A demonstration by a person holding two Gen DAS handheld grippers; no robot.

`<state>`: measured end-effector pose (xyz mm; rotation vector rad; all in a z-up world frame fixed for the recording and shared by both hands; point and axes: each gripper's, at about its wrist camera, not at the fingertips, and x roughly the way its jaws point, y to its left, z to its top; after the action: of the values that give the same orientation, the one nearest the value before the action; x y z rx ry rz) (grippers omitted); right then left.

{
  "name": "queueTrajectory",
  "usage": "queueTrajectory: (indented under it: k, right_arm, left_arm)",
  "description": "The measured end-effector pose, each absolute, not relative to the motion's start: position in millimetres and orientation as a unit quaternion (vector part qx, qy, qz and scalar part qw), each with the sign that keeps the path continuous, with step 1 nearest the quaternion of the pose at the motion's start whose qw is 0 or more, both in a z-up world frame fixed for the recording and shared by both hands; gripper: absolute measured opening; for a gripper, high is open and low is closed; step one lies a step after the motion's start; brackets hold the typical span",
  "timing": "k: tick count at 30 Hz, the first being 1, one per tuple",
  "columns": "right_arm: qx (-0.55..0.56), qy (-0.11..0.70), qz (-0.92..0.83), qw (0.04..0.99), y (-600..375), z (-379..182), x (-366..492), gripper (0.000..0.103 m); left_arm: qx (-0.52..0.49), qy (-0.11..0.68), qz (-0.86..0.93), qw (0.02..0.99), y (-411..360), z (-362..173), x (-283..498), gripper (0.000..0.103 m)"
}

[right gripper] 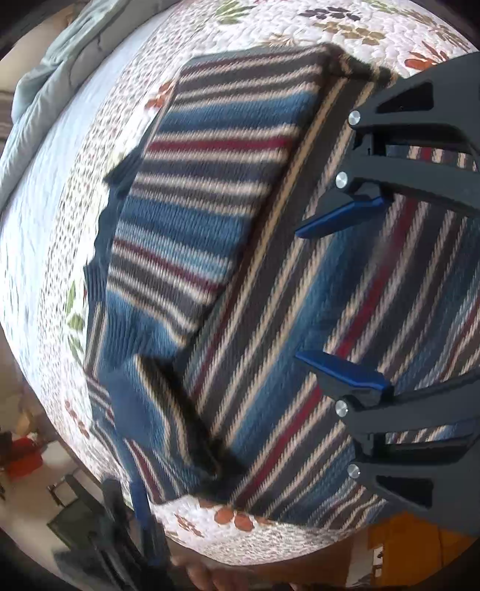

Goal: Fold small clothes

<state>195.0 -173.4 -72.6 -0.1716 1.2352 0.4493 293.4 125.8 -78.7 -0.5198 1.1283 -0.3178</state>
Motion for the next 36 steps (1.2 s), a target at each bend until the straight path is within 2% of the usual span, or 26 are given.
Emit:
queueTrajectory:
  k: [3, 5, 6, 7, 9, 14, 18, 20, 22, 24, 27, 32, 36]
  right_arm:
    - [-0.085, 0.572, 0.216, 0.787, -168.7, -71.3, 188.7, 0.064]
    - [-0.089, 0.572, 0.213, 0.787, -173.7, -72.2, 186.1, 0.065]
    - [-0.089, 0.572, 0.210, 0.788, -178.0, -72.7, 185.8, 0.065]
    - [-0.088, 0.572, 0.207, 0.789, -181.2, -73.3, 187.0, 0.065]
    - [-0.080, 0.575, 0.197, 0.790, -192.4, -74.8, 188.6, 0.065]
    - [-0.057, 0.573, 0.187, 0.796, -217.7, -76.9, 188.5, 0.065]
    - [-0.041, 0.580, 0.177, 0.794, -234.0, -82.7, 188.7, 0.065]
    - [-0.033, 0.585, 0.169, 0.793, -242.3, -85.6, 188.5, 0.065]
    - [-0.020, 0.589, 0.164, 0.791, -250.4, -87.3, 188.3, 0.065]
    - [-0.008, 0.593, 0.165, 0.788, -255.6, -87.5, 189.5, 0.065]
    - [0.006, 0.598, 0.173, 0.782, -255.1, -84.3, 194.6, 0.066]
    - [0.035, 0.615, 0.222, 0.756, -221.1, -82.3, 212.8, 0.068]
    - [0.045, 0.638, 0.236, 0.732, -185.7, -97.5, 227.9, 0.068]
  left_arm:
    - [-0.263, 0.550, -0.121, 0.784, 120.1, -105.0, 315.5, 0.060]
    - [-0.267, 0.558, -0.116, 0.777, 114.1, -115.6, 322.3, 0.053]
    - [-0.266, 0.560, -0.113, 0.777, 111.5, -119.7, 324.7, 0.043]
    - [-0.264, 0.561, -0.103, 0.778, 108.6, -124.1, 327.0, 0.023]
    - [-0.275, 0.560, -0.097, 0.776, 105.8, -129.5, 328.3, 0.012]
    - [-0.272, 0.501, -0.144, 0.809, 67.6, -97.8, 305.3, 0.007]
    - [-0.209, 0.508, -0.287, 0.785, -5.3, -78.6, 277.9, 0.007]
    - [-0.171, 0.530, -0.320, 0.766, -32.7, -80.6, 264.5, 0.014]
    - [-0.154, 0.547, -0.344, 0.748, -48.2, -83.2, 250.2, 0.031]
    - [-0.159, 0.542, -0.343, 0.751, -41.1, -78.9, 241.0, 0.043]
    - [-0.175, 0.523, -0.298, 0.779, -3.4, -65.7, 237.6, 0.052]
    - [-0.149, 0.521, -0.149, 0.827, 64.9, -59.8, 253.3, 0.054]
    - [-0.158, 0.542, -0.098, 0.820, 100.0, -72.1, 256.8, 0.054]
